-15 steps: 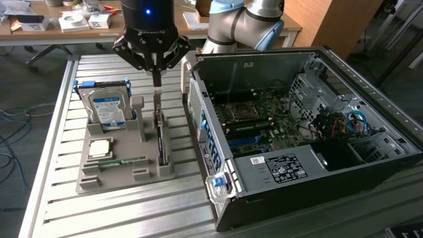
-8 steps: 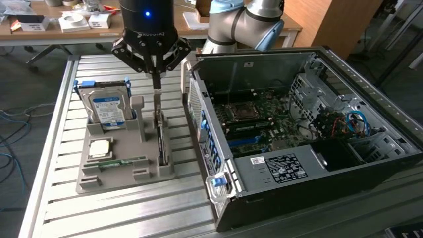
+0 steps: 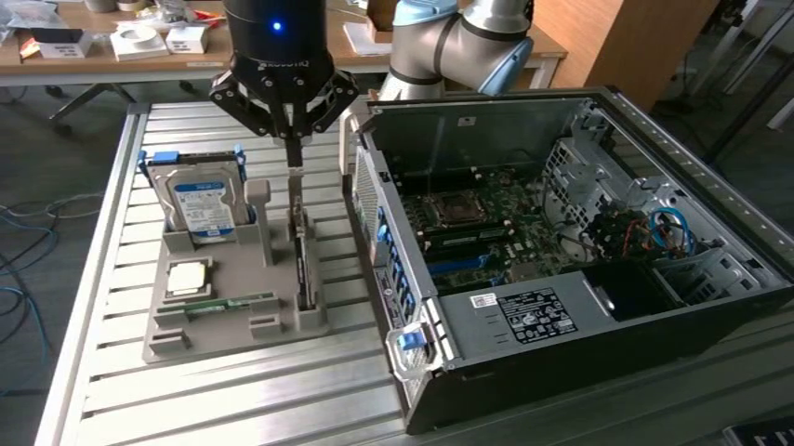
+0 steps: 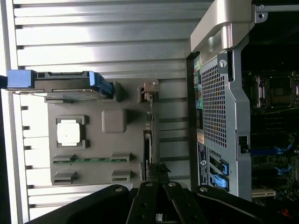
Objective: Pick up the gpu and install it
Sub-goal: 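Pick up the gpu and move the gpu toward the slot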
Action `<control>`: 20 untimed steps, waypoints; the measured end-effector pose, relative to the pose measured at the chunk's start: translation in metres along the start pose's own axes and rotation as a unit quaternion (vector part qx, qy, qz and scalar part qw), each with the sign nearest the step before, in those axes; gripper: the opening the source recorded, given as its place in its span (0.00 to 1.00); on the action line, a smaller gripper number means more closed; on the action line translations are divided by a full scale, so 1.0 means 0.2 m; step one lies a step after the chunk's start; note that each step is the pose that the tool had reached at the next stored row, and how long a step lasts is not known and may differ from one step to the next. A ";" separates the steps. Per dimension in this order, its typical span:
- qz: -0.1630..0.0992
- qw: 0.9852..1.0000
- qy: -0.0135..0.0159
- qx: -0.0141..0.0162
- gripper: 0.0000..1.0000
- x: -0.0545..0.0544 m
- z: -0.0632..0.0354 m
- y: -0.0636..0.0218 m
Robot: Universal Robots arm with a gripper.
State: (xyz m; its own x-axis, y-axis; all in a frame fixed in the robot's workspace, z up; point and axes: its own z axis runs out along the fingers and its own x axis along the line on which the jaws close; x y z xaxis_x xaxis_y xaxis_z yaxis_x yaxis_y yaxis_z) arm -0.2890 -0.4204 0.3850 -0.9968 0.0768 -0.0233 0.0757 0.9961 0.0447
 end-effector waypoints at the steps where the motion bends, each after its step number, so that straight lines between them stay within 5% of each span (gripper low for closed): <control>1: 0.000 1.000 0.000 0.000 0.11 0.00 0.000 0.000; 11: 0.000 1.000 0.000 0.000 0.11 0.00 0.000 0.000; 20: 0.000 1.000 0.000 0.000 0.47 0.00 0.000 0.000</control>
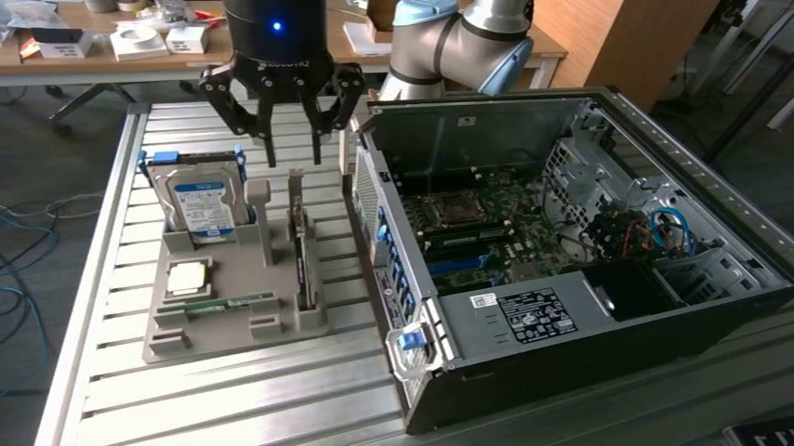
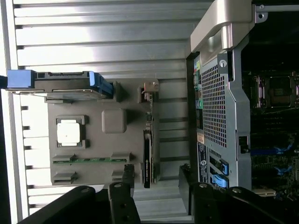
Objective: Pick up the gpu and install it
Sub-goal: 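Pick up the gpu and move the gpu toward the slot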
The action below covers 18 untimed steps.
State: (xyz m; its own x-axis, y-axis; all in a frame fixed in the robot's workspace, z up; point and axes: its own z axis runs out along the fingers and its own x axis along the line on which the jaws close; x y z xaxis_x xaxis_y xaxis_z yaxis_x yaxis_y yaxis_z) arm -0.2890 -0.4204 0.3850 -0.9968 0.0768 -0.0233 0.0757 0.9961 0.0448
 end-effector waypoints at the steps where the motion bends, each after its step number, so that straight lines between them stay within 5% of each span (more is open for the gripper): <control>1: 0.000 1.000 0.000 0.000 0.47 0.00 0.000 0.000; 2: 0.000 1.000 0.000 0.000 0.53 0.00 0.000 0.000; 18: 0.000 1.000 0.000 0.000 0.53 0.00 0.123 -0.006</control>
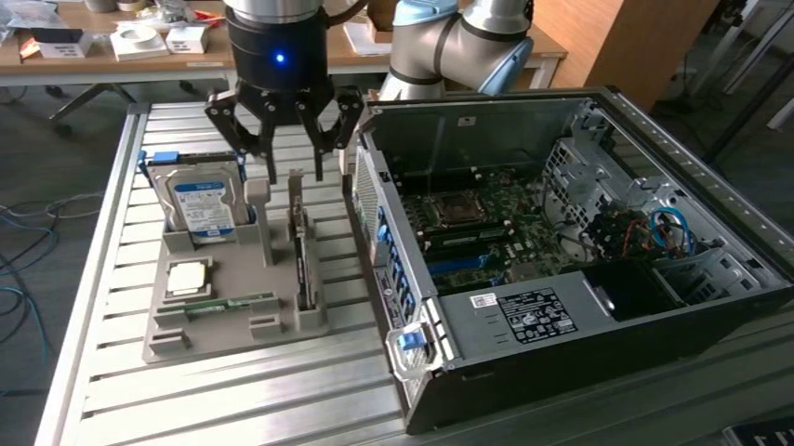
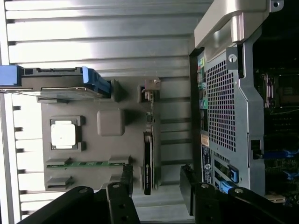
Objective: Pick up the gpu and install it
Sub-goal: 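Pick up the gpu and move the gpu toward the slot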
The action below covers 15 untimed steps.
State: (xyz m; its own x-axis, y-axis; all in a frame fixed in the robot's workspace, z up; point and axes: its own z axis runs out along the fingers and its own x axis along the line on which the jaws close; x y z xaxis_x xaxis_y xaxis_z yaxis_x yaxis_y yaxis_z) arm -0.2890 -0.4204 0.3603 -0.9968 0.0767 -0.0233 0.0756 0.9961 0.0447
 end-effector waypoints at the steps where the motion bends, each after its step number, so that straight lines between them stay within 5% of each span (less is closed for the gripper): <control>1: 0.000 1.000 0.000 0.000 0.53 0.00 0.008 0.000; 15: 0.000 1.000 0.000 0.000 0.53 0.00 0.122 -0.005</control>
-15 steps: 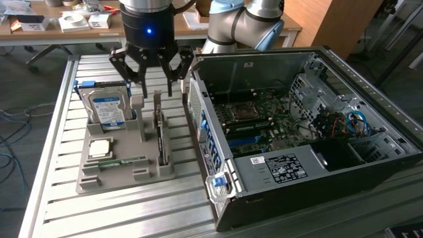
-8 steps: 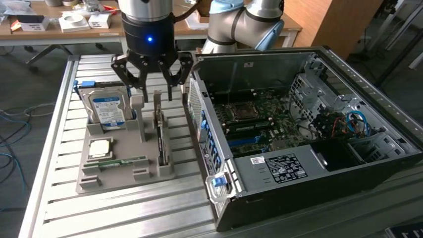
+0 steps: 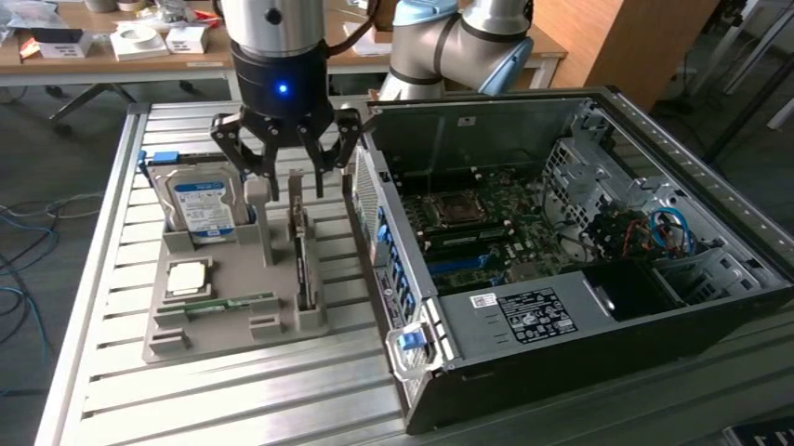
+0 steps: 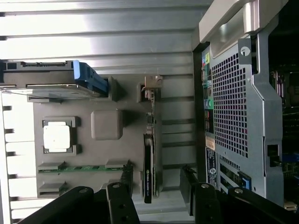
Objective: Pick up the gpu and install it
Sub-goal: 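Pick up the gpu and move the gpu toward the slot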
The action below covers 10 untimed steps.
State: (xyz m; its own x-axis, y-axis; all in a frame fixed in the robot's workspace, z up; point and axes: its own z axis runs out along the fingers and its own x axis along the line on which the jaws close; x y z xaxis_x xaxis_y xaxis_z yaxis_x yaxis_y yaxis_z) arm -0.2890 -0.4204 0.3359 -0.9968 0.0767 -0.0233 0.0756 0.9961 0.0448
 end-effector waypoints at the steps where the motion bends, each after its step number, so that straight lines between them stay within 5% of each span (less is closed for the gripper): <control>1: 0.000 1.000 0.000 0.000 0.53 0.00 0.005 0.000; 10: 0.000 1.000 0.000 0.000 0.53 0.00 0.046 -0.002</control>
State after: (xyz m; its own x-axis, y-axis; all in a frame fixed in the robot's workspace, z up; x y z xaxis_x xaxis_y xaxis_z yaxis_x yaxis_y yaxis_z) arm -0.2890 -0.4204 0.3266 -0.9968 0.0767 -0.0233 0.0756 0.9961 0.0448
